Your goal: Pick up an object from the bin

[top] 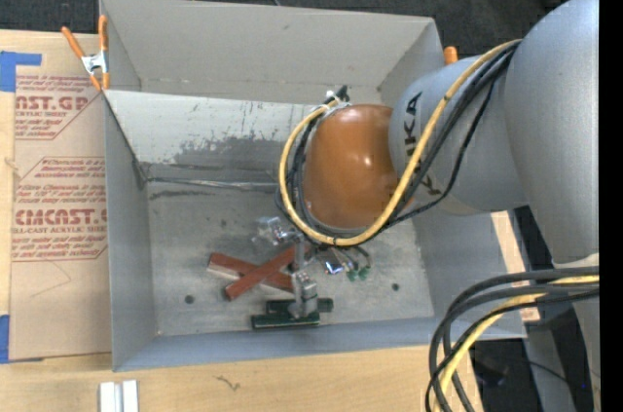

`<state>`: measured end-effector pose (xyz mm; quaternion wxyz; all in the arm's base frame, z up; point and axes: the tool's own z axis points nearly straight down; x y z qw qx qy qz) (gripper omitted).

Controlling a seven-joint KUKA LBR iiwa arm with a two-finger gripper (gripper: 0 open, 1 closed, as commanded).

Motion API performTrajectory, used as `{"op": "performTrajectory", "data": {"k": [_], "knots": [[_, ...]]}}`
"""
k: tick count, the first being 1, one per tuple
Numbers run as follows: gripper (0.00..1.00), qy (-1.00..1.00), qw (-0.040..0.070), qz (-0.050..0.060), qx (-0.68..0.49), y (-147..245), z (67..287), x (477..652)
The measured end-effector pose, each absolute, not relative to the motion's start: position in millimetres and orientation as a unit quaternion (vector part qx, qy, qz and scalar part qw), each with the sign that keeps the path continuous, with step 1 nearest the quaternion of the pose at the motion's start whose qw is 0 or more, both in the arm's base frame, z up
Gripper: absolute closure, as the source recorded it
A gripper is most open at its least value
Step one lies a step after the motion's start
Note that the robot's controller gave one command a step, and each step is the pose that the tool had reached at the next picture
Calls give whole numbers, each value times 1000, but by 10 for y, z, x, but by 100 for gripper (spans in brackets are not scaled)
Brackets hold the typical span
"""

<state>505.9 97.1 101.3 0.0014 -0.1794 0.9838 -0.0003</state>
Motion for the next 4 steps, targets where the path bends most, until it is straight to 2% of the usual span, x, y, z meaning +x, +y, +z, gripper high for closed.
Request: {"op": "performTrajectory", "data": {"k": [1,2,3,4], "knots": [[0,988,0,1,-155,815,1021,5051],[0,994,0,1,-107,1070,694,5224],[0,994,1,1,-107,1074,698,5230],[100,994,-3,0,-107,1074,725,5224]]}}
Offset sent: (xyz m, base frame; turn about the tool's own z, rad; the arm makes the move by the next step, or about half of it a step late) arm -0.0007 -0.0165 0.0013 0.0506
